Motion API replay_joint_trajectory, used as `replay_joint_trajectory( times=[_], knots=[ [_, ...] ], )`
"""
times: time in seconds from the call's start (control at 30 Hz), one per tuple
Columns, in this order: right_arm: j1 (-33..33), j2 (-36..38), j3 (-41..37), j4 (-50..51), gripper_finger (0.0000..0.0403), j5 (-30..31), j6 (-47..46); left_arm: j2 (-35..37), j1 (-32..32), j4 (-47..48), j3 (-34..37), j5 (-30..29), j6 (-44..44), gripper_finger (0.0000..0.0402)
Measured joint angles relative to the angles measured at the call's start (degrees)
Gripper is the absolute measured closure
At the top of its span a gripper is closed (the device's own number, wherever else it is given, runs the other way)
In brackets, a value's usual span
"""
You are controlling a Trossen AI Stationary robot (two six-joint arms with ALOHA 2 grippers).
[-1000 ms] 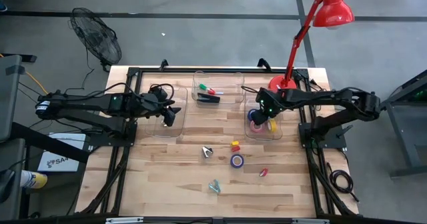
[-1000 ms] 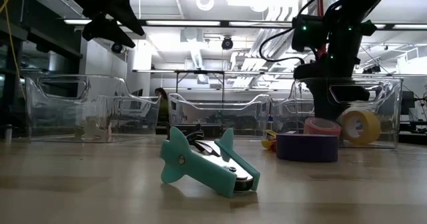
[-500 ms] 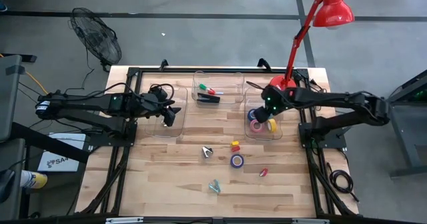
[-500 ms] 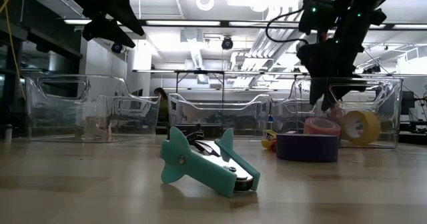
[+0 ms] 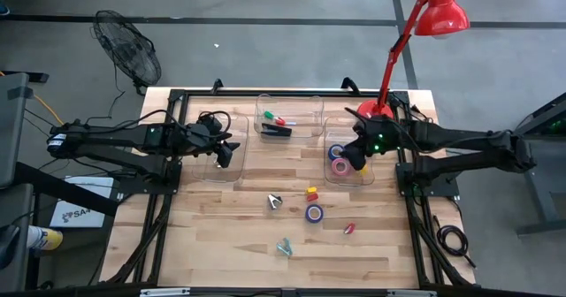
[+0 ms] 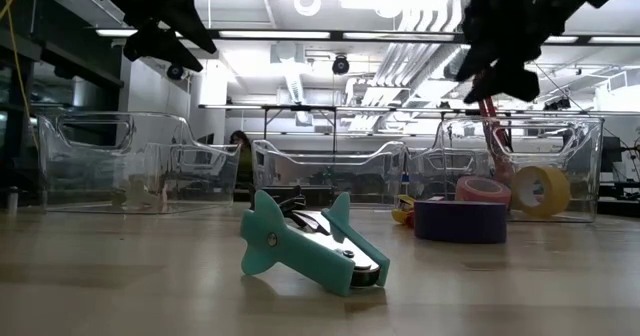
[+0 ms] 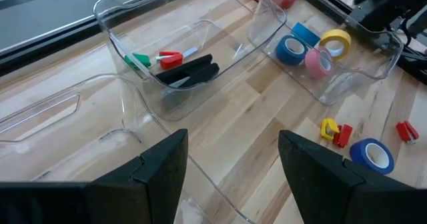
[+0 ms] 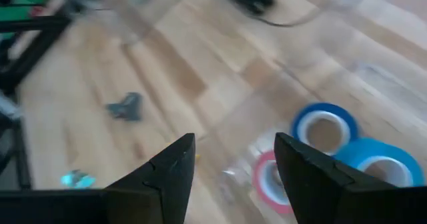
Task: Pick and place Stapler, Stapler remover, tape
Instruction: Put the purple tape into the bottom right transparent bin
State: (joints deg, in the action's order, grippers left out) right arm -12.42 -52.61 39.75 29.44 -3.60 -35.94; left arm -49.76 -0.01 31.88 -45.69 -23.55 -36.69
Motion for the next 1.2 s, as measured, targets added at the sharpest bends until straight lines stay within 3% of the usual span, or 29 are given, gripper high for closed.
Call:
replay_joint_trajectory(
  times=[0.27, 0.63, 0.8, 1.0, 1.2],
  knots=[
    [9.1, 0.82, 0.0, -4.14, 0.0205, 1.16, -0.28, -0.01, -0.01, -0.46, 0.0, 0.0, -1.1, 0.0172],
    [25.45, -0.87, 0.0, -13.96, 0.0206, 11.65, -0.06, -0.01, -0.01, -0.23, 0.0, 0.44, 0.18, 0.0172],
    [31.61, -6.6, 0.0, -19.0, 0.0206, 16.66, 0.05, -0.02, -0.02, -0.06, 0.0, 1.36, 0.73, 0.0172],
    [35.66, -16.75, 0.11, -29.62, 0.0206, 18.38, -1.49, -0.02, -0.02, -0.02, 0.0, 2.24, 2.76, 0.0172],
    [37.86, -28.3, 6.77, -26.14, 0.0206, 18.37, -2.19, -0.02, -0.01, -0.13, 0.0, 5.01, 5.26, 0.0172]
  ],
)
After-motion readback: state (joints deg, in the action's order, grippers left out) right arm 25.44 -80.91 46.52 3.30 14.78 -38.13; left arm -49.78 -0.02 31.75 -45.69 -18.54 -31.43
